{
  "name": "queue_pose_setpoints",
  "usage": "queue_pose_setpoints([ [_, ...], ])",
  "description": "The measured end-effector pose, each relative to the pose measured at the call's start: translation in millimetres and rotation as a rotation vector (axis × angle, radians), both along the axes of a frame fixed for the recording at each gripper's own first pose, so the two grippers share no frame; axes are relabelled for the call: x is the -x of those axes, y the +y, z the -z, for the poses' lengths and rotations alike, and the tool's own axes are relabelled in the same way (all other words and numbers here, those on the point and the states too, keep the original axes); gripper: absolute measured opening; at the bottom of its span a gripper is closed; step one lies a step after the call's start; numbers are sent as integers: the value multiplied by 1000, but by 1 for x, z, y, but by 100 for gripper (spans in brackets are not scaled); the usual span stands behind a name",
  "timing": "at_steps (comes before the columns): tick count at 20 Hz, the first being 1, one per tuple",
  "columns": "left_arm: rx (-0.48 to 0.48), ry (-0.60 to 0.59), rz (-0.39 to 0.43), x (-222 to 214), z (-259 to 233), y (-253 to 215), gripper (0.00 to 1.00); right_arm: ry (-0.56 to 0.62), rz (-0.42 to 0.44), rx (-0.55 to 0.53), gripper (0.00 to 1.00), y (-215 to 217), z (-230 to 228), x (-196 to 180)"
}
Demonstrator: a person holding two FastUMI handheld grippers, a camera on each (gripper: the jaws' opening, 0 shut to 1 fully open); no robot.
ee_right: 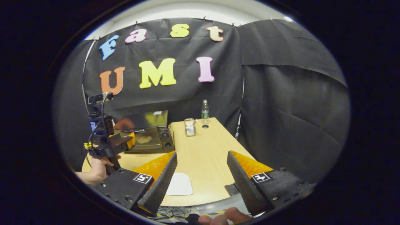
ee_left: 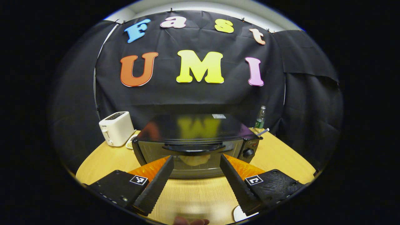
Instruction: Open the electric oven with the left hand, put the food in, and close the electric oven.
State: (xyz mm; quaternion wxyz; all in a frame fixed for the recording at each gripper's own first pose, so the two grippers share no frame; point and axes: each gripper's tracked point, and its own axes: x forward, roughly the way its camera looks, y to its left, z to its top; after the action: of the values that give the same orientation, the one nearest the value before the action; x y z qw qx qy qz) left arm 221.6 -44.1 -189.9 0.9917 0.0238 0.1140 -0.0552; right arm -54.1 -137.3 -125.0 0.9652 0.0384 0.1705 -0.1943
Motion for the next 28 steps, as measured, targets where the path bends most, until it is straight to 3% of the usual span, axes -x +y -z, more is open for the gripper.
queue_pose_setpoints([
  [4, 54, -71, -10, 29, -61, 19, 97, -78, -52, 58, 97, 16, -37, -18],
  [9, 35, -143, -52, 98, -130, 62, 94, -184, -160, 90, 100, 59, -82, -45],
  [10, 27, -157, -56, 114, -143, 69, 83, -202, -178, 84, 100, 68, -89, -48],
  [11, 21, -174, -60, 131, -156, 76, 83, -220, -191, 80, 100, 76, -95, -50],
  [12, 19, -190, -62, 146, -169, 81, 94, -233, -204, 76, 100, 84, -100, -52],
  [16, 24, -235, -87, 200, -205, 102, 94, -254, -255, 64, 100, 119, -111, -48],
  [22, 72, -258, -101, 250, -229, 119, 94, -254, -304, 58, 100, 156, -116, -33],
  [28, 93, -240, -117, 266, -219, 127, 94, -266, -305, 49, 100, 172, -124, -19],
])
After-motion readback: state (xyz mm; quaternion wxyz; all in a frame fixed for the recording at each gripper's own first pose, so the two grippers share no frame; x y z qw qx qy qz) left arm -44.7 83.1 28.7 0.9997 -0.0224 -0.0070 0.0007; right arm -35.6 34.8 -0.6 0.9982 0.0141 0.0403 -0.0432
